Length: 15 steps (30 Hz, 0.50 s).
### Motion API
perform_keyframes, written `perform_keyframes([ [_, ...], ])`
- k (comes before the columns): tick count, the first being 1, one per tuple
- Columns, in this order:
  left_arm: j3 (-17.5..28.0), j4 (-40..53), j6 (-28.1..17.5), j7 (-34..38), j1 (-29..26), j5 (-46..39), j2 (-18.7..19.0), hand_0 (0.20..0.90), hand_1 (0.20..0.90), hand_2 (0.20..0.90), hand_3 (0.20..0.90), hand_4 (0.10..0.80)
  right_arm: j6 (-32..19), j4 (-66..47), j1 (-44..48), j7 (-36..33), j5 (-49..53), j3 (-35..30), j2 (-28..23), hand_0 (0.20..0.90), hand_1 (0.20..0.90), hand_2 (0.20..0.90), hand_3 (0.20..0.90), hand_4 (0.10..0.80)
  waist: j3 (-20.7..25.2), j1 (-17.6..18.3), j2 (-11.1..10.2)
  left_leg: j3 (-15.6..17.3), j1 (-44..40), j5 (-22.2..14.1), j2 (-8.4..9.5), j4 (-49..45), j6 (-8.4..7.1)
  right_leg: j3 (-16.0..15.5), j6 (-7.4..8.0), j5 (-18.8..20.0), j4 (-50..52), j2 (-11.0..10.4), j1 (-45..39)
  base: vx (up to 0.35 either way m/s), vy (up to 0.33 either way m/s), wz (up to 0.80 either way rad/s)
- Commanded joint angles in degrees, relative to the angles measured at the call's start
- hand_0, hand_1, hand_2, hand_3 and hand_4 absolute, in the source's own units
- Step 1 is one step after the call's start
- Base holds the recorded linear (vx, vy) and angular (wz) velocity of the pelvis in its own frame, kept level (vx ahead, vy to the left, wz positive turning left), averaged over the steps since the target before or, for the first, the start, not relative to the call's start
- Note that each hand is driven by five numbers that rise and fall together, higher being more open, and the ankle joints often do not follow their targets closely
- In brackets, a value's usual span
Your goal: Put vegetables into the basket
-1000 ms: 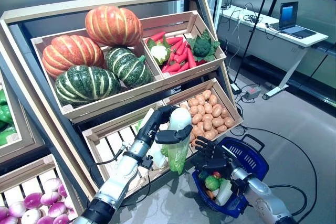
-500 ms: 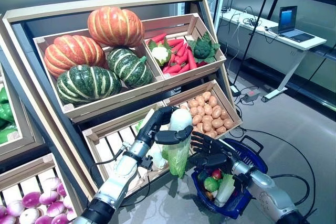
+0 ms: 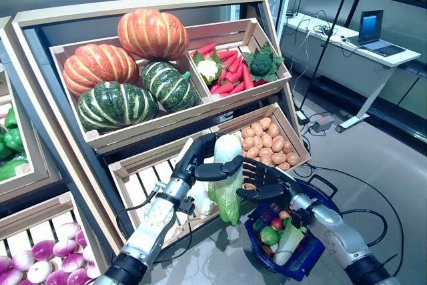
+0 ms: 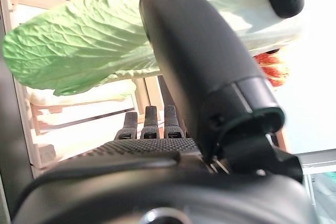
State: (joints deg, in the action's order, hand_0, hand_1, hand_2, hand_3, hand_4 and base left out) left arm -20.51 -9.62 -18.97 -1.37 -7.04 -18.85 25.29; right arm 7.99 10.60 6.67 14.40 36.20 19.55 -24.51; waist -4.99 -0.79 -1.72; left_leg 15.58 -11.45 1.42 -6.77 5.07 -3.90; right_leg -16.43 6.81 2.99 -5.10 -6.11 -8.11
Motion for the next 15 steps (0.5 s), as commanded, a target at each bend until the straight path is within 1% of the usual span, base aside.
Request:
perform_keyframes([
  [1, -3.2, 9.3, -8.7, -0.1, -7.7, -3.7, -2.3, 0.3, 0.3, 0.3, 0.3, 0.4, -2.1, 2.0, 10.9, -3.6, -1.3, 2.8, 4.6, 0.9, 0.9, 0.9, 0.9, 0.8, 1.6, -0.6, -1.2, -2.3, 0.8, -4.0, 3.46, -0.1, 2.71, -0.7, -1.57, -1.2, 0.1, 0.2, -1.9, 0.011, -0.015, 0.06],
  [4, -4.7, 9.9, -9.4, 0.3, -9.0, -2.9, -2.5, 0.3, 0.3, 0.3, 0.3, 0.4, -0.5, 5.0, 12.7, -4.5, -2.1, 4.2, 6.2, 0.9, 0.9, 0.9, 0.9, 0.8, 1.7, -1.0, -1.2, -2.7, 0.9, -4.1, 3.5, -0.1, 2.7, -1.0, -1.6, -1.3, 0.1, 0.2, -2.0, 0.004, -0.013, 0.11],
  [8, -6.5, 10.8, -8.7, -0.1, -10.1, -3.5, -3.0, 0.3, 0.3, 0.3, 0.3, 0.4, 2.2, 8.2, 14.7, -4.2, -1.0, 5.9, 8.1, 0.9, 0.9, 0.9, 0.9, 0.8, 1.8, -1.4, -1.2, -3.2, 1.0, -4.1, 3.51, -0.1, 2.68, -1.3, -1.77, -1.5, 0.1, 0.2, -2.1, -0.002, -0.01, 0.08],
  [12, -7.6, 10.9, -8.5, -0.7, -10.5, -3.9, -3.4, 0.3, 0.3, 0.3, 0.3, 0.4, 3.3, 10.4, 15.3, -3.8, -0.5, 6.6, 9.1, 0.9, 0.9, 0.9, 0.9, 0.8, 1.9, -1.7, -1.3, -3.3, 1.0, -4.1, 3.45, -0.1, 2.66, -1.5, -1.86, -1.5, 0.1, 0.2, -2.2, 0.0, -0.005, 0.07],
  [15, -8.6, 11.1, -8.7, -1.1, -10.8, -4.6, -3.6, 0.3, 0.3, 0.3, 0.3, 0.4, 3.9, 12.7, 15.9, -4.9, -1.6, 7.2, 9.6, 0.9, 0.9, 0.9, 0.9, 0.8, 2.0, -1.9, -1.3, -3.5, 1.0, -4.2, 3.44, -0.1, 2.64, -1.6, -1.91, -1.6, 0.1, 0.2, -2.2, 0.002, -0.009, 0.06],
])
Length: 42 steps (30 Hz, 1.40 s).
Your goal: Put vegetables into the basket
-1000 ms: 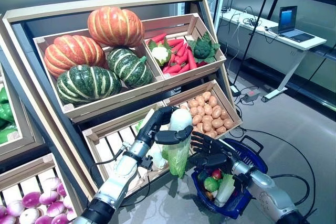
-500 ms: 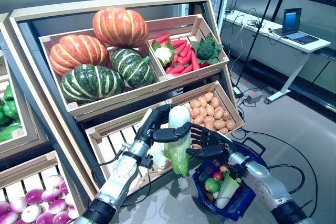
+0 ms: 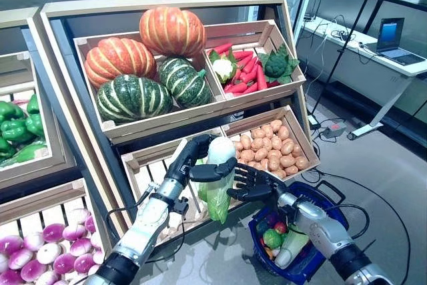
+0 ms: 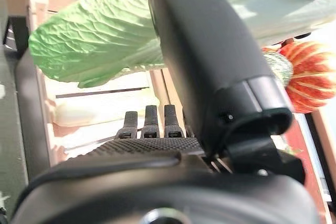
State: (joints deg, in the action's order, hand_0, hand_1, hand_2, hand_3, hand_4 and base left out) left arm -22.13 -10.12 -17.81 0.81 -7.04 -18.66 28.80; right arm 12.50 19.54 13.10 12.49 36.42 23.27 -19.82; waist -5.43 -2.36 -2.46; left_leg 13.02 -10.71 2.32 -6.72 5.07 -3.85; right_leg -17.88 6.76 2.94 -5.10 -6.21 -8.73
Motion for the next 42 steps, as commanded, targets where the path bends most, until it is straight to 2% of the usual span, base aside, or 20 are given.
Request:
perform_keyframes([
  [1, -7.3, 11.5, -9.8, -3.2, -10.9, -4.9, -7.3, 0.3, 0.3, 0.3, 0.3, 0.4, -0.7, 4.6, 9.7, -3.7, -1.9, 3.7, 5.0, 0.9, 0.9, 0.9, 0.9, 0.8, 2.5, -0.3, -0.6, -1.0, 0.3, -5.1, 3.38, -0.1, 2.58, -0.2, -1.87, -1.5, 0.1, 0.3, -1.6, 0.0, 0.0, 0.0],
  [4, -8.3, 11.3, -9.7, -3.2, -11.8, -6.2, -7.7, 0.3, 0.3, 0.3, 0.3, 0.4, -0.5, 8.4, 11.5, -5.1, -2.6, 4.1, 5.6, 0.9, 0.9, 0.9, 0.9, 0.8, 2.6, -0.5, -0.6, -1.1, 0.3, -5.1, 3.38, -0.1, 2.6, -0.1, -1.93, -1.5, 0.1, 0.3, -1.6, 0.0, 0.0, 0.0],
  [8, -9.3, 11.0, -9.2, -3.6, -13.0, -8.2, -8.3, 0.3, 0.3, 0.3, 0.3, 0.4, -2.9, 12.0, 13.7, -3.4, 0.4, 4.1, 6.9, 0.9, 0.9, 0.9, 0.9, 0.8, 2.6, -0.9, -0.5, -1.2, 0.2, -5.0, 3.42, -0.1, 2.65, -0.1, -1.99, -1.5, 0.1, 0.3, -1.8, 0.0, 0.0, 0.0],
  [11, -10.2, 10.2, -8.1, -7.2, -13.6, -13.6, -9.4, 0.3, 0.3, 0.3, 0.3, 0.4, -5.5, 13.5, 15.6, 3.0, 5.6, 3.6, 8.6, 0.9, 0.9, 0.9, 0.9, 0.8, 2.7, -1.5, -0.2, -1.5, 0.2, -5.0, 3.4, -0.1, 2.57, -0.5, -2.12, -1.6, 0.1, 0.3, -1.9, 0.015, 0.013, 0.04],
  [16, -10.5, 10.6, -5.8, -12.6, -11.5, -20.5, -9.9, 0.3, 0.3, 0.3, 0.3, 0.4, -7.5, 15.4, 15.0, 4.6, 3.8, 3.0, 7.5, 0.9, 0.9, 0.9, 0.9, 0.8, 3.1, -2.0, -0.1, -2.0, 0.0, -5.3, 3.48, -0.1, 2.52, -0.9, -2.0, -1.8, 0.1, 0.2, -2.3, 0.023, 0.009, 0.09],
  [18, -10.9, 10.2, -5.4, -14.0, -11.0, -22.9, -10.2, 0.3, 0.3, 0.3, 0.3, 0.4, -8.4, 17.1, 15.7, 2.8, 2.0, 2.7, 6.7, 0.9, 0.9, 0.9, 0.9, 0.8, 3.2, -2.1, -0.2, -2.0, 0.0, -5.3, 3.47, -0.1, 2.49, -1.0, -1.92, -1.8, 0.1, 0.1, -2.2, 0.007, 0.0, 0.02],
  [21, -12.2, 9.4, -5.3, -14.2, -11.4, -24.6, -11.1, 0.3, 0.3, 0.3, 0.3, 0.4, -10.9, 21.0, 18.4, -5.5, -1.6, 1.9, 5.9, 0.9, 0.9, 0.9, 0.9, 0.8, 3.1, -2.1, -0.3, -2.0, 0.0, -5.3, 3.43, -0.1, 2.58, -0.9, -1.91, -1.6, 0.1, 0.0, -2.2, 0.0, 0.0, 0.0],
  [24, -13.1, 9.7, -5.0, -13.4, -12.4, -24.2, -11.6, 0.3, 0.3, 0.3, 0.3, 0.4, -12.5, 21.8, 20.6, -8.0, -2.4, 1.1, 6.2, 0.9, 0.9, 0.9, 0.9, 0.8, 3.0, -2.0, -0.3, -2.1, 0.3, -5.2, 3.51, -0.1, 2.72, -0.7, -2.01, -1.5, 0.1, 0.0, -1.9, 0.0, 0.0, 0.0],
  [28, -13.9, 10.1, -4.7, -13.5, -13.5, -24.3, -12.1, 0.3, 0.3, 0.3, 0.3, 0.4, -12.9, 21.3, 22.8, -2.3, 1.5, 1.3, 7.5, 0.9, 0.9, 0.9, 0.9, 0.8, 2.5, -2.1, 0.0, -2.3, 0.1, -5.2, 3.57, -0.1, 2.77, -0.6, -2.18, -1.5, 0.1, 0.0, -2.0, 0.0, 0.0, 0.0],
  [30, -13.8, 9.9, -4.7, -15.1, -13.2, -25.1, -11.9, 0.3, 0.3, 0.3, 0.3, 0.4, -13.2, 20.0, 22.4, 4.8, 5.3, 2.1, 7.9, 0.9, 0.9, 0.9, 0.9, 0.8, 2.7, -2.4, 0.0, -2.4, 0.3, -5.2, 3.63, -0.1, 2.76, -0.9, -2.17, -1.6, 0.1, -0.1, -2.0, 0.0, 0.0, 0.0],
  [33, -13.4, 10.1, -3.9, -17.5, -12.3, -26.8, -11.6, 0.3, 0.3, 0.3, 0.3, 0.4, -11.0, 17.5, 21.1, 14.4, 8.9, 3.2, 7.7, 0.9, 0.9, 0.9, 0.9, 0.8, 2.8, -2.6, 0.1, -2.5, 0.1, -5.2, 3.58, -0.1, 2.59, -1.1, -2.06, -1.7, 0.1, -0.2, -2.3, 0.0, 0.0, 0.0],
  [36, -13.0, 10.1, -3.8, -20.1, -11.2, -28.1, -10.8, 0.3, 0.3, 0.3, 0.3, 0.4, -8.2, 16.5, 19.8, 20.1, 8.4, 3.8, 6.6, 0.9, 0.9, 0.9, 0.9, 0.8, 3.1, -2.9, 0.0, -2.7, 0.1, -5.3, 3.61, -0.1, 2.48, -1.6, -1.94, -1.8, 0.1, -0.3, -2.5, 0.0, 0.0, 0.0],
  [38, -12.9, 10.6, -3.5, -20.9, -10.6, -28.4, -10.4, 0.3, 0.3, 0.3, 0.3, 0.4, -8.1, 17.0, 19.8, 19.9, 3.9, 4.8, 4.9, 0.9, 0.9, 0.9, 0.9, 0.8, 3.3, -3.1, -0.2, -2.9, 0.1, -5.3, 3.59, -0.1, 2.38, -1.7, -1.84, -1.8, 0.1, -0.4, -2.5, 0.003, -0.008, 0.03],
  [40, -13.2, 10.3, -3.6, -20.8, -11.0, -28.2, -10.5, 0.3, 0.3, 0.3, 0.3, 0.4, -10.0, 18.9, 21.3, 13.9, -3.3, 6.3, 3.5, 0.9, 0.9, 0.9, 0.9, 0.8, 3.2, -3.1, -0.5, -3.0, 0.2, -5.2, 3.59, -0.1, 2.37, -1.6, -1.81, -1.6, 0.1, -0.4, -2.4, -0.008, -0.022, 0.08],
  [42, -13.8, 10.3, -3.8, -19.5, -11.8, -27.6, -10.7, 0.3, 0.3, 0.3, 0.3, 0.4, -10.0, 20.0, 23.3, 12.7, -6.5, 7.8, 2.9, 0.9, 0.9, 0.9, 0.9, 0.8, 3.1, -2.9, -0.6, -3.0, 0.3, -5.1, 3.59, -0.1, 2.39, -1.3, -1.84, -1.5, 0.1, -0.4, -2.1, -0.029, -0.019, 0.06],
])
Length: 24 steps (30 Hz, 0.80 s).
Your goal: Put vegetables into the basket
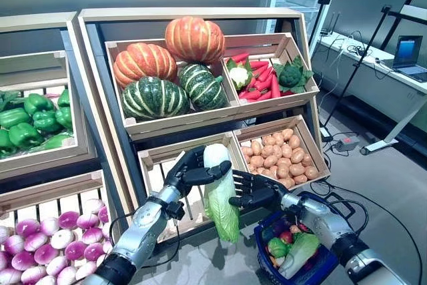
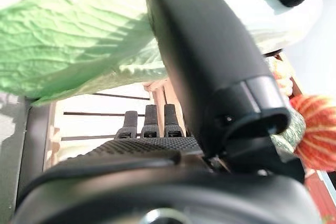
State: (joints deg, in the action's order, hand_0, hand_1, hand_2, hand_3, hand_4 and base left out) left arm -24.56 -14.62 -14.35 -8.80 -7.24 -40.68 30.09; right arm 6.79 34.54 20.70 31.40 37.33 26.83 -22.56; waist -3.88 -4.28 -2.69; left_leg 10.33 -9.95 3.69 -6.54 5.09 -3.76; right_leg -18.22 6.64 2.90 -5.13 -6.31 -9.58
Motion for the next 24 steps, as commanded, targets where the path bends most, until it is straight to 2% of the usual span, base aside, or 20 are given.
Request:
perform_keyframes([
  [1, -11.6, 14.6, -7.4, -9.5, -12.1, -5.4, -12.2, 0.3, 0.3, 0.3, 0.3, 0.4, -3.9, 5.2, 16.5, -5.7, -7.9, 4.9, 5.5, 0.9, 0.9, 0.9, 0.9, 0.8, 1.6, -0.9, -0.5, -0.2, -0.1, -6.3, 3.44, -0.1, 2.33, -0.9, -1.75, -1.4, 0.1, -0.4, -1.0, -0.041, -0.02, 0.0],
  [4, -12.2, 13.8, -7.4, -8.6, -13.9, -4.9, -12.8, 0.3, 0.3, 0.3, 0.3, 0.4, -1.5, 5.6, 19.6, -0.4, -6.1, 6.7, 6.5, 0.9, 0.9, 0.9, 0.9, 0.8, 1.2, -0.8, -0.7, -0.2, 0.1, -6.1, 3.43, -0.1, 2.41, -0.5, -1.96, -1.1, 0.1, -0.3, -0.7, -0.038, -0.016, -0.01],
  [5, -12.4, 13.4, -7.6, -8.7, -14.4, -4.8, -13.0, 0.3, 0.3, 0.3, 0.3, 0.4, -0.7, 6.0, 20.3, 3.7, -4.4, 7.4, 7.2, 0.9, 0.9, 0.9, 0.9, 0.8, 0.9, -1.0, -0.6, -0.2, -0.1, -6.1, 3.4, -0.1, 2.4, -0.4, -2.04, -1.2, 0.1, -0.2, -0.9, 0.0, 0.0, 0.0],
  [10, -12.9, 13.2, -7.3, -10.2, -14.4, -5.4, -13.0, 0.3, 0.3, 0.3, 0.3, 0.4, 2.2, 6.6, 19.8, 12.5, -0.8, 8.4, 9.7, 0.9, 0.9, 0.9, 0.9, 0.8, 1.2, -1.8, -0.6, -0.7, 0.1, -5.9, 3.4, -0.1, 2.32, -0.8, -2.12, -1.3, 0.1, -0.3, -1.0, 0.0, 0.0, 0.0],
  [16, -13.4, 14.3, -6.6, -10.6, -13.8, -4.9, -12.9, 0.3, 0.3, 0.3, 0.3, 0.4, 0.6, 7.3, 20.3, 13.6, -4.7, 11.0, 9.0, 0.9, 0.9, 0.9, 0.9, 0.8, 1.3, -2.1, -0.9, -1.2, 0.4, -5.7, 3.38, -0.1, 2.13, -1.0, -2.02, -1.3, 0.1, -0.4, -1.0, -0.002, -0.006, 0.02],
  [19, -13.8, 14.1, -6.7, -10.5, -14.3, -4.8, -12.8, 0.3, 0.3, 0.3, 0.3, 0.4, 1.1, 6.5, 21.2, 16.8, -2.1, 11.6, 9.3, 0.9, 0.9, 0.9, 0.9, 0.8, 1.2, -2.2, -1.0, -1.2, 0.5, -5.6, 3.37, -0.1, 2.16, -0.9, -2.08, -1.3, 0.1, -0.5, -1.0, 0.0, 0.0, 0.0],
  [24, -14.3, 13.7, -7.1, -10.9, -14.3, -4.9, -12.9, 0.3, 0.3, 0.3, 0.3, 0.4, 3.8, 3.9, 20.9, 20.4, 8.7, 10.4, 11.8, 0.9, 0.9, 0.9, 0.9, 0.8, 1.2, -2.6, -0.8, -1.7, 0.7, -5.5, 3.54, -0.1, 2.23, -1.2, -2.13, -1.3, 0.1, -0.5, -1.0, 0.0, 0.0, 0.0],
])
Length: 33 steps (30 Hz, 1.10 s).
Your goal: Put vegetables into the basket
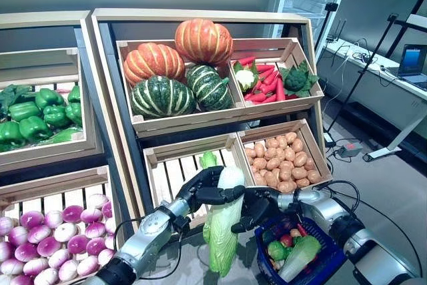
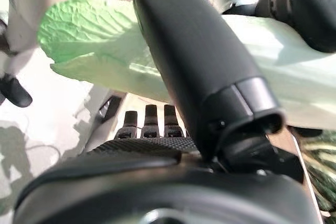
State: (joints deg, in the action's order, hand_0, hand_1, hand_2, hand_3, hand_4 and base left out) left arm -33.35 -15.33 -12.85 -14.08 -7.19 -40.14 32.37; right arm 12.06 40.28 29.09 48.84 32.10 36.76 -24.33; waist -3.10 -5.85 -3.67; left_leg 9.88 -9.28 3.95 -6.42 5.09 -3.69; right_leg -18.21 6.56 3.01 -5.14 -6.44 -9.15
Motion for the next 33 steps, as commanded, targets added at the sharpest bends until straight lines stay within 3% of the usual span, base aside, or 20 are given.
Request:
perform_keyframes([
  [1, -5.5, 14.5, -8.6, -5.6, -14.1, -5.5, -15.1, 0.3, 0.3, 0.3, 0.3, 0.4, -1.0, -2.5, 11.9, 2.8, 15.4, -0.1, 14.0, 0.9, 0.9, 0.9, 0.9, 0.8, 0.6, -1.0, 0.2, -1.4, 0.1, -5.7, 3.47, -0.1, 2.18, -1.3, -2.04, -1.4, 0.1, -0.4, -1.4, 0.0, 0.0, 0.0],
  [2, -5.5, 14.6, -8.7, -5.6, -13.9, -5.5, -15.1, 0.3, 0.3, 0.3, 0.3, 0.4, -0.5, -3.0, 11.4, 2.8, 16.8, -0.5, 14.3, 0.625, 0.625, 0.625, 0.625, 0.616, 0.7, -1.0, 0.3, -1.4, 0.1, -5.8, 3.47, -0.1, 2.18, -1.3, -2.03, -1.5, 0.1, -0.4, -1.4, 0.0, 0.0, 0.0],
  [3, -5.4, 14.9, -8.6, -5.7, -13.5, -5.5, -15.0, 0.3, 0.3, 0.3, 0.3, 0.4, -0.3, -3.8, 10.6, 2.0, 18.9, -1.3, 14.9, 0.3, 0.3, 0.3, 0.3, 0.4, 0.8, -1.0, 0.5, -1.4, 0.1, -5.8, 3.48, -0.1, 2.17, -1.3, -1.98, -1.5, 0.1, -0.4, -1.4, 0.0, 0.0, 0.0],
  [9, -5.4, 14.5, -9.4, -6.4, -12.9, -6.1, -14.9, 0.3, 0.3, 0.3, 0.3, 0.4, 1.0, -6.8, 7.7, 1.6, 27.8, -4.6, 17.4, 0.3, 0.3, 0.3, 0.3, 0.4, 0.9, -0.9, 1.1, -1.4, 0.0, -5.8, 3.46, -0.1, 2.16, -1.5, -1.87, -1.7, 0.1, -0.5, -1.6, 0.0, 0.0, 0.0],
  [15, -5.2, 14.6, -9.2, -5.7, -12.8, -5.9, -15.1, 0.3, 0.3, 0.3, 0.3, 0.4, 0.8, -8.3, 6.0, 0.0, 28.4, -5.8, 18.4, 0.3, 0.3, 0.3, 0.3, 0.4, 1.2, -0.5, 1.3, -1.3, -0.1, -5.9, 3.44, -0.1, 2.17, -1.5, -1.83, -1.8, 0.1, -0.5, -1.6, -0.002, 0.004, 0.03],
  [31, -2.8, 13.8, -9.1, -4.4, -12.0, -3.7, -14.2, 0.3, 0.3, 0.3, 0.3, 0.4, -1.1, -7.5, 2.8, -6.0, 28.2, -8.9, 13.5, 0.3, 0.3, 0.3, 0.3, 0.4, 1.6, 0.8, 1.3, -0.1, -0.6, -6.1, 3.11, -0.1, 2.12, -1.1, -1.83, -1.7, 0.1, -0.3, -1.5, 0.0, 0.0, 0.0],
  [32, -2.5, 13.9, -8.8, -4.2, -11.8, -3.1, -13.9, 0.646, 0.646, 0.646, 0.646, 0.631, -1.1, -7.5, 2.3, -6.4, 28.1, -9.3, 12.8, 0.3, 0.3, 0.3, 0.3, 0.4, 1.6, 0.9, 1.3, 0.1, -0.6, -6.1, 3.1, -0.1, 2.14, -1.1, -1.8, -1.7, 0.1, -0.3, -1.5, 0.0, 0.0, 0.0],
  [33, -2.4, 13.9, -8.7, -4.2, -11.7, -2.9, -13.7, 0.815, 0.815, 0.815, 0.815, 0.744, -1.2, -7.5, 2.1, -6.6, 28.0, -9.4, 12.6, 0.3, 0.3, 0.3, 0.3, 0.4, 1.6, 1.0, 1.3, 0.1, -0.7, -6.1, 3.09, -0.1, 2.15, -1.1, -1.78, -1.7, 0.1, -0.3, -1.4, 0.0, 0.0, 0.0],
])
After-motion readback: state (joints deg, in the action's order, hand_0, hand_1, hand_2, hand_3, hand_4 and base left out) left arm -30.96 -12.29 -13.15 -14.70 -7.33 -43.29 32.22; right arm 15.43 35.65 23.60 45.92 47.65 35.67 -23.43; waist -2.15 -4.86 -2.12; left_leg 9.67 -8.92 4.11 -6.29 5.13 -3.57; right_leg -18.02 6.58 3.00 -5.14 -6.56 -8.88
